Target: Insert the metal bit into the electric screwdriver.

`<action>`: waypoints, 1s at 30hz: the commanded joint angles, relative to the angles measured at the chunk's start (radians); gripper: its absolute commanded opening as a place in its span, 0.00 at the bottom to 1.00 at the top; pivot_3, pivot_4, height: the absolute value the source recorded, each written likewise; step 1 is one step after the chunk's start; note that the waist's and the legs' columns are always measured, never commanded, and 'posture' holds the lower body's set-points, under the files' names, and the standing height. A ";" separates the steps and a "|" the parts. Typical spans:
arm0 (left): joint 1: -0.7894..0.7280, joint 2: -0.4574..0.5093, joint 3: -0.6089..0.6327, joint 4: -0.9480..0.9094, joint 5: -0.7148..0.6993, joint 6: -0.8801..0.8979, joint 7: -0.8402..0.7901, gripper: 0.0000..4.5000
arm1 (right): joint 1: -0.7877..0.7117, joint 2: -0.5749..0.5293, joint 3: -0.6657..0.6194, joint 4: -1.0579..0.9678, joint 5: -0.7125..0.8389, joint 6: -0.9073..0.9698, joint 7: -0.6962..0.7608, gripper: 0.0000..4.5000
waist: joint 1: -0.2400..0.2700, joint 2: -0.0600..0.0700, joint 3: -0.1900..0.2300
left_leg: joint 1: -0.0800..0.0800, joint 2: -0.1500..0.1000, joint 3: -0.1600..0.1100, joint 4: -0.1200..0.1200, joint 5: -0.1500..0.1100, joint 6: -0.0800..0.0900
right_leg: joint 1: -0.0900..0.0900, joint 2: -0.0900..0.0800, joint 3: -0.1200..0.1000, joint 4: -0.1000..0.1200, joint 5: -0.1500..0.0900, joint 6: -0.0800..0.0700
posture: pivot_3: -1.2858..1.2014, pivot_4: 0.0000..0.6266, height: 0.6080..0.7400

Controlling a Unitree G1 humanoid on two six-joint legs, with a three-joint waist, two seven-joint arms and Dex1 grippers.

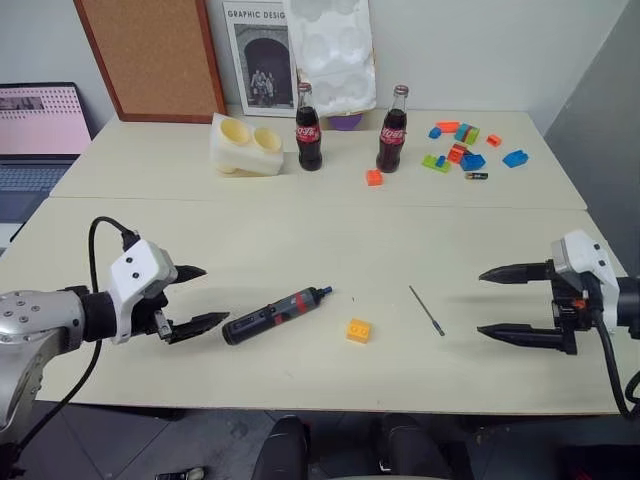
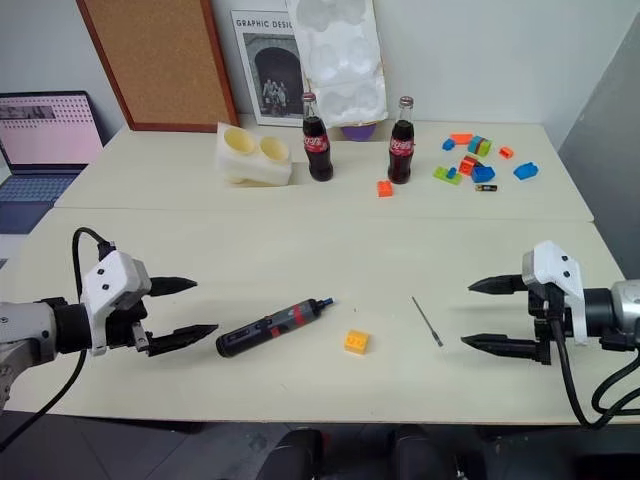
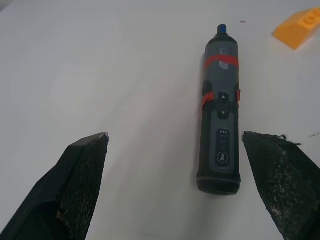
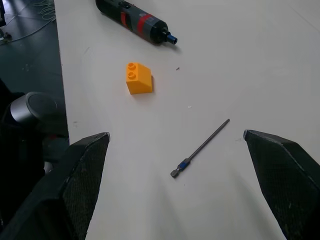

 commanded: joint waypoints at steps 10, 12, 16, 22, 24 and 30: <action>-0.031 0.011 0.056 -0.044 -0.067 0.050 -0.001 0.99 | -0.043 -0.022 0.036 0.025 -0.011 -0.041 0.048 1.00 | -0.001 0.000 0.000 | 0.000 0.000 0.001 0.000 0.000 0.000 | 0.000 0.000 0.000 0.000 0.000 0.000 | 0.52 0.24 1.00; -0.047 0.007 0.065 -0.041 -0.092 0.062 -0.005 0.99 | -0.057 -0.017 0.049 0.031 -0.012 -0.045 0.046 1.00 | 0.000 0.000 0.000 | 0.000 0.000 0.001 0.000 0.000 0.000 | 0.000 0.000 0.000 0.000 0.000 0.000 | 0.52 0.24 1.00; -0.045 0.033 0.051 -0.054 -0.071 0.032 -0.030 0.99 | -0.079 -0.014 0.076 0.041 -0.019 -0.061 0.053 1.00 | -0.001 0.000 0.000 | 0.000 0.000 0.001 0.000 0.000 0.000 | 0.000 0.000 0.001 0.000 0.000 0.000 | 0.52 0.24 1.00; -0.051 0.046 0.015 -0.076 -0.067 0.020 -0.055 0.99 | -0.096 0.001 0.085 0.024 -0.005 -0.069 0.047 1.00 | -0.001 0.000 0.000 | 0.000 0.000 0.001 0.000 0.000 0.000 | 0.000 0.000 0.001 0.000 0.000 0.000 | 0.52 0.24 1.00; -0.070 0.043 0.009 -0.082 -0.079 0.022 -0.059 0.99 | -0.110 0.014 0.091 0.014 0.009 -0.057 0.034 1.00 | -0.001 0.000 0.000 | 0.000 0.000 0.001 0.000 0.000 0.000 | 0.000 0.000 0.001 0.000 0.000 0.000 | 0.52 0.24 1.00; -0.103 0.042 -0.042 -0.110 -0.067 -0.023 -0.090 0.99 | -0.149 0.065 0.190 -0.055 0.001 -0.015 -0.025 1.00 | -0.001 0.000 0.000 | 0.000 0.001 0.001 0.000 0.000 0.000 | 0.000 0.001 0.001 0.001 0.000 0.000 | 0.52 0.24 1.00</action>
